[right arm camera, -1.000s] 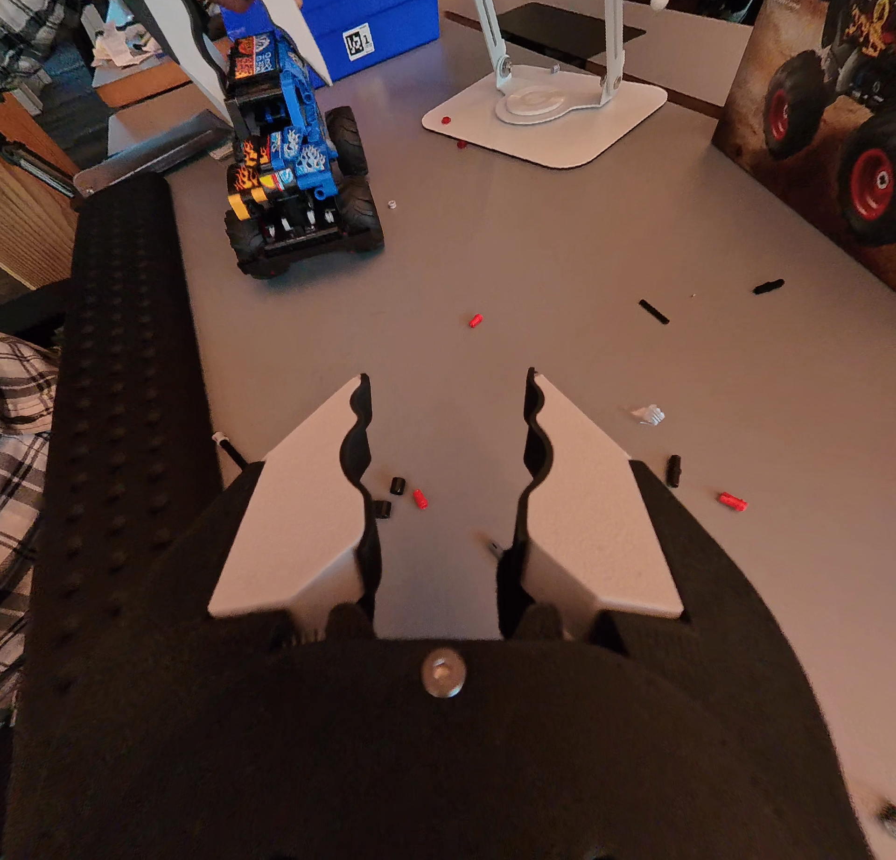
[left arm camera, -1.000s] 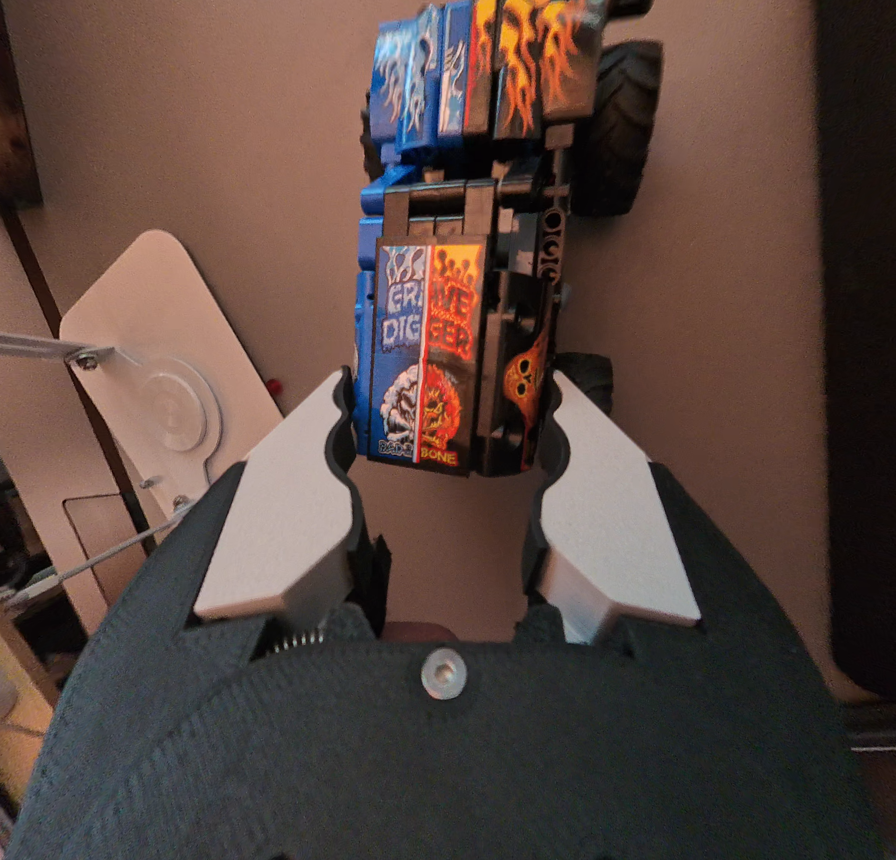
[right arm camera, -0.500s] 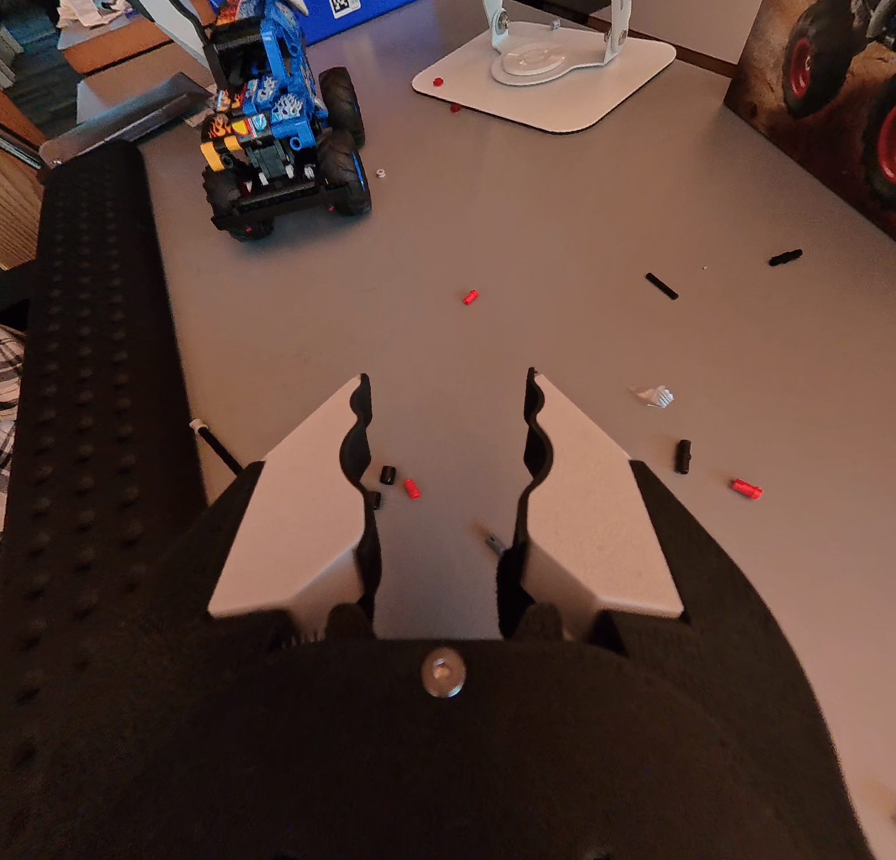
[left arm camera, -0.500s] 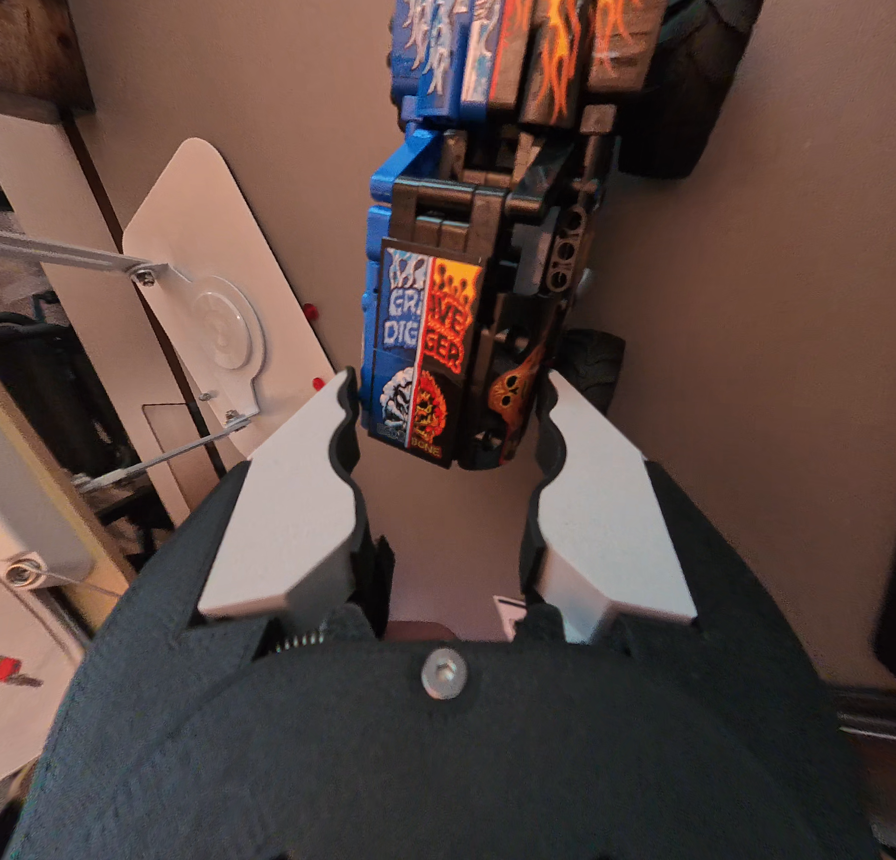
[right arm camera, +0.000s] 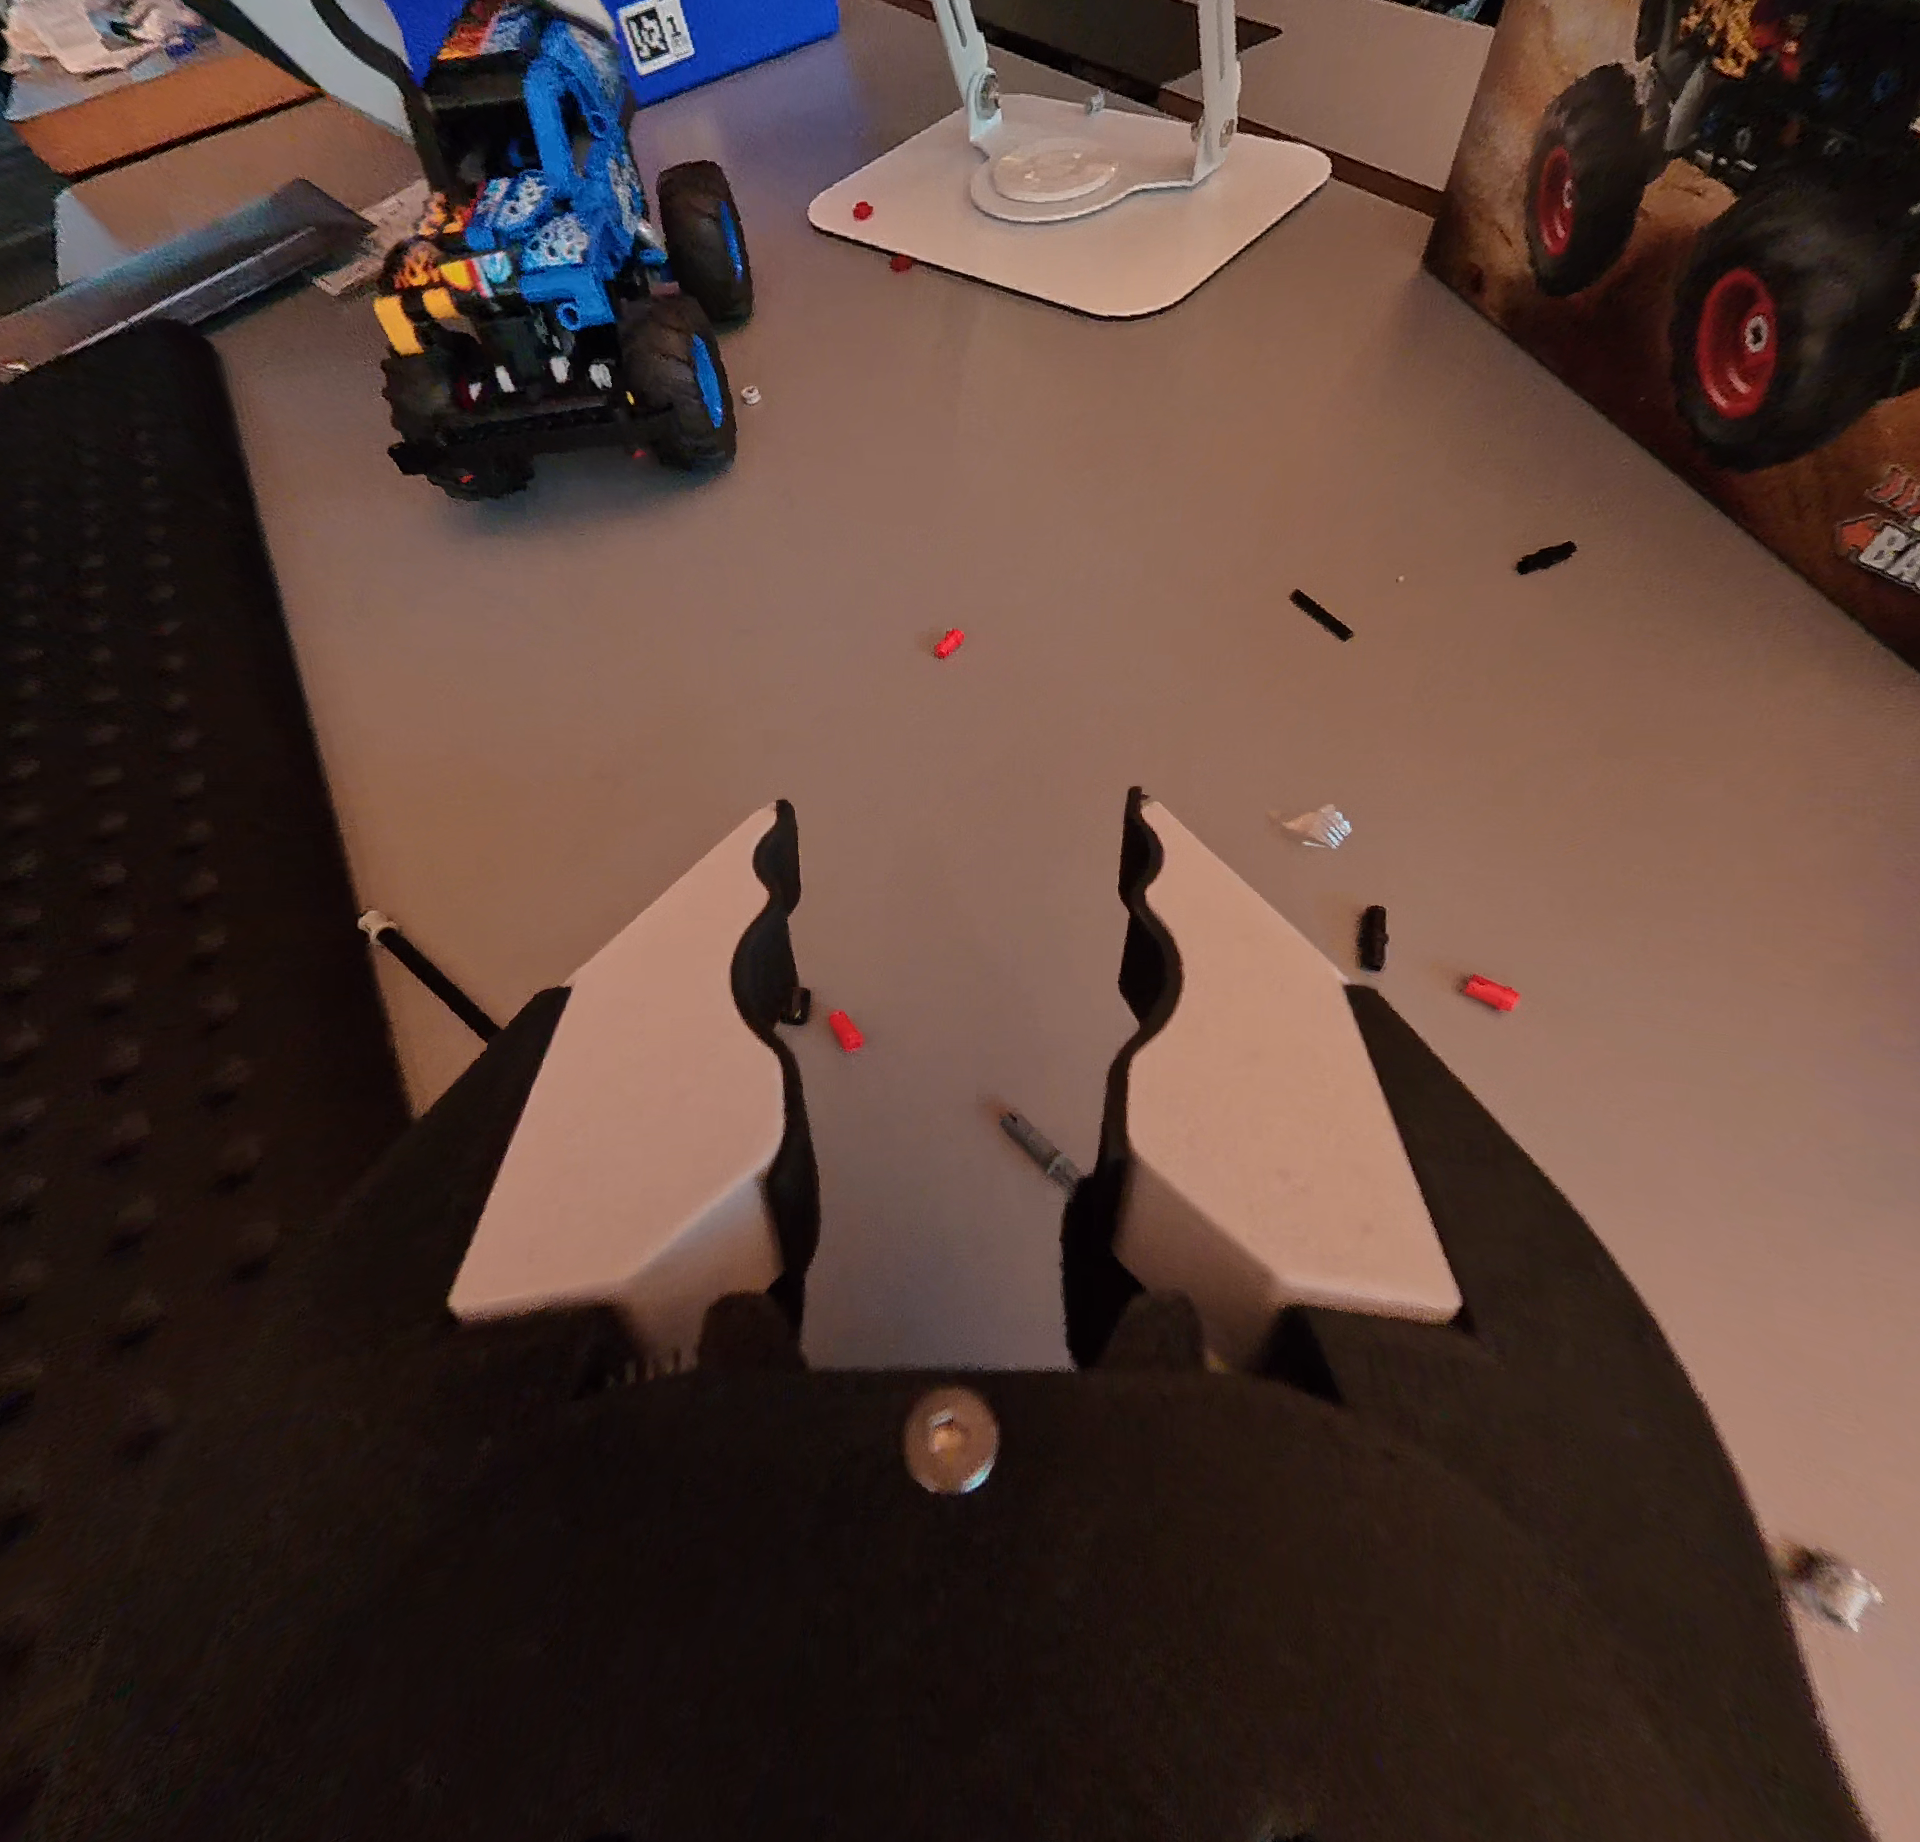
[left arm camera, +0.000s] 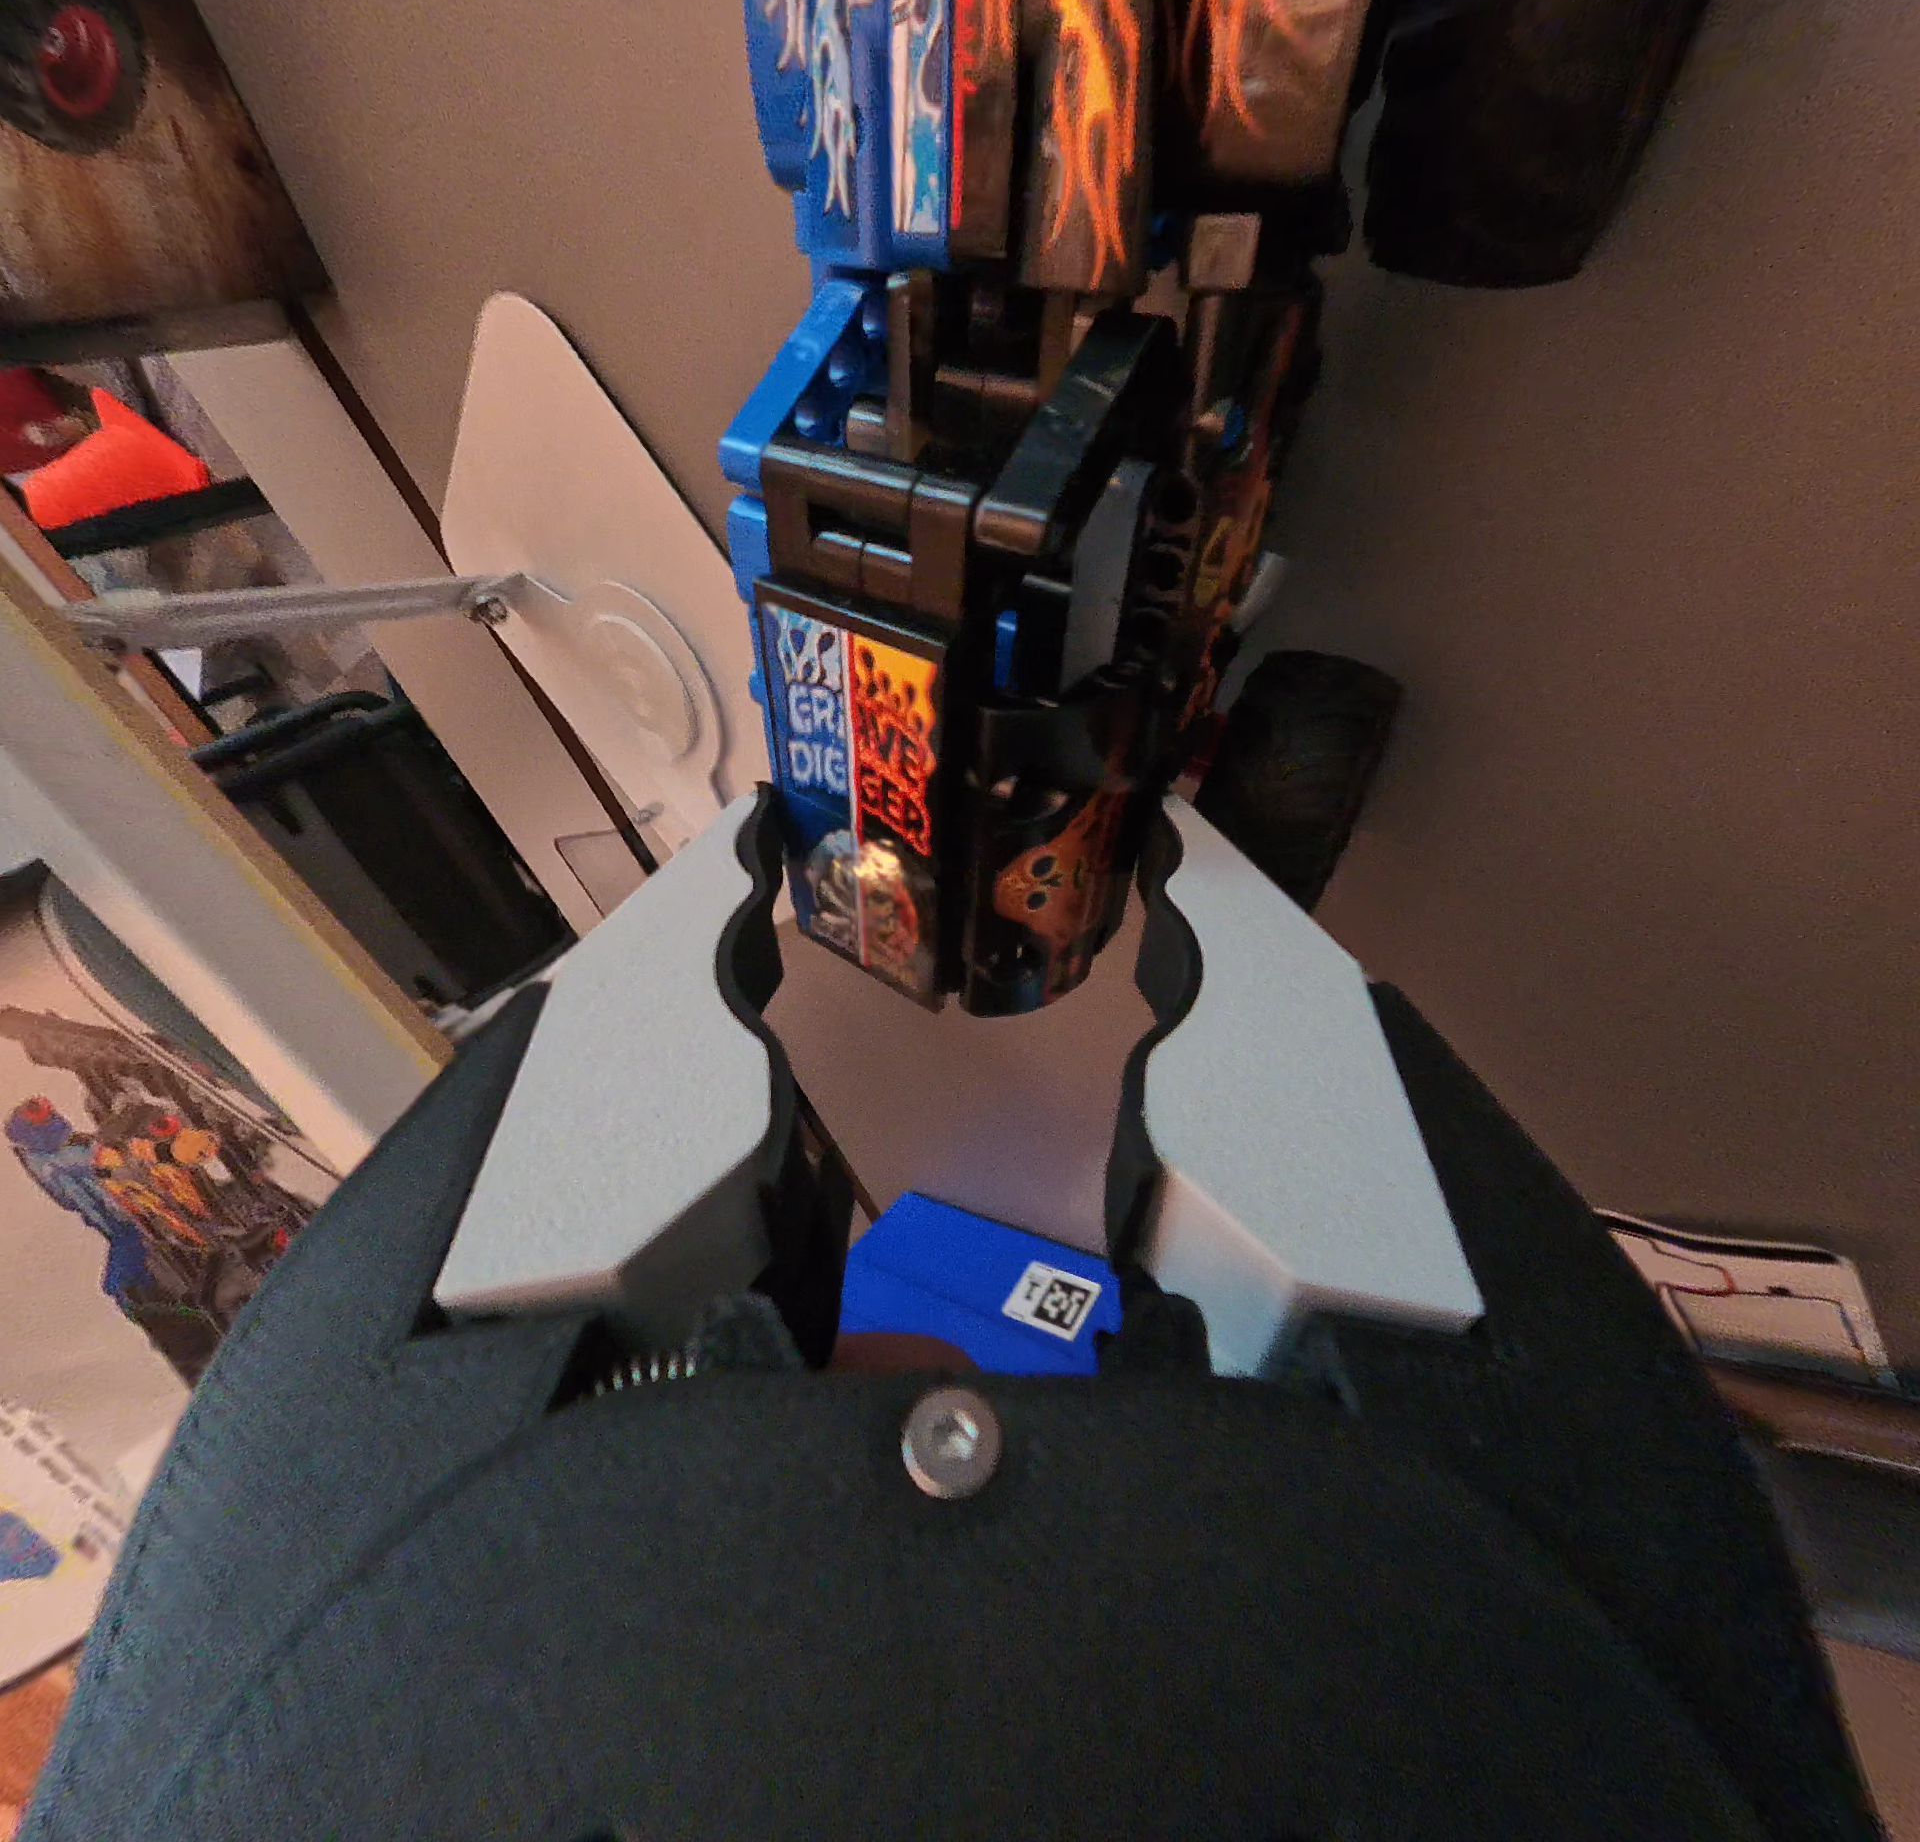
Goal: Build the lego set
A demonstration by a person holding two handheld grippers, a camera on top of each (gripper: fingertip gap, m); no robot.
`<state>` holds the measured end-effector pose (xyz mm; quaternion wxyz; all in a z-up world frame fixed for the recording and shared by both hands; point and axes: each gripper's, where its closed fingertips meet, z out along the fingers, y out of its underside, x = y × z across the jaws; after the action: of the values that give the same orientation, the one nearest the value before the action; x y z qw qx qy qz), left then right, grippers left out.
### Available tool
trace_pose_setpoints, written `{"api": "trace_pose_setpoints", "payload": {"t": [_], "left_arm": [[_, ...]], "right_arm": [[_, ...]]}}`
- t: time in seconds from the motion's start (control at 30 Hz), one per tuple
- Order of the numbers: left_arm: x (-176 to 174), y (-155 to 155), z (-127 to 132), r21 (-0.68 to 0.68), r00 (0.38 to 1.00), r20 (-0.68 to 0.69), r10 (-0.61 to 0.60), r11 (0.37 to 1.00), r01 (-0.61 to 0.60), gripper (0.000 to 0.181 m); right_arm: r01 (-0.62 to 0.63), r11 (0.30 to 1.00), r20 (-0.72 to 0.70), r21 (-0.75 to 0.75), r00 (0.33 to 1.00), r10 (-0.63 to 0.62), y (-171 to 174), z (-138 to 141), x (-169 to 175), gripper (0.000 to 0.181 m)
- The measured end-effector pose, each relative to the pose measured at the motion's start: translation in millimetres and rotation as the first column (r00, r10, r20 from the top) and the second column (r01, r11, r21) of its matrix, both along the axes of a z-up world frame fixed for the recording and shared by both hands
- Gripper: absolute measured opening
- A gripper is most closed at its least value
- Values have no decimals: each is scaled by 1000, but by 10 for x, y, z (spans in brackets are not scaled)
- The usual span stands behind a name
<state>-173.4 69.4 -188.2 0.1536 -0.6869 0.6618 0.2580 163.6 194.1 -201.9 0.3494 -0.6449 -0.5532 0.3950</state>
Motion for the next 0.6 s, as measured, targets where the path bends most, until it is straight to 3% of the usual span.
{"api": "trace_pose_setpoints", "payload": {"t": [0.1,0.27,0.43,0.6], "left_arm": [[-93,-2,-27,65,999,-6,45,997,-45,70],[-160,-33,10,124,987,90,132,982,-143,71],[-144,-86,90,148,966,174,192,965,-218,73],[-40,-137,123,163,963,192,188,962,-220,73]], "right_arm": [[29,999,20,25,999,-29,-14,33,81,53],[-61,998,110,16,992,59,-386,-33,125,39],[-169,986,285,3,945,162,-801,-340,55,29],[-180,984,411,8,897,161,-850,-599,9,16]]}}
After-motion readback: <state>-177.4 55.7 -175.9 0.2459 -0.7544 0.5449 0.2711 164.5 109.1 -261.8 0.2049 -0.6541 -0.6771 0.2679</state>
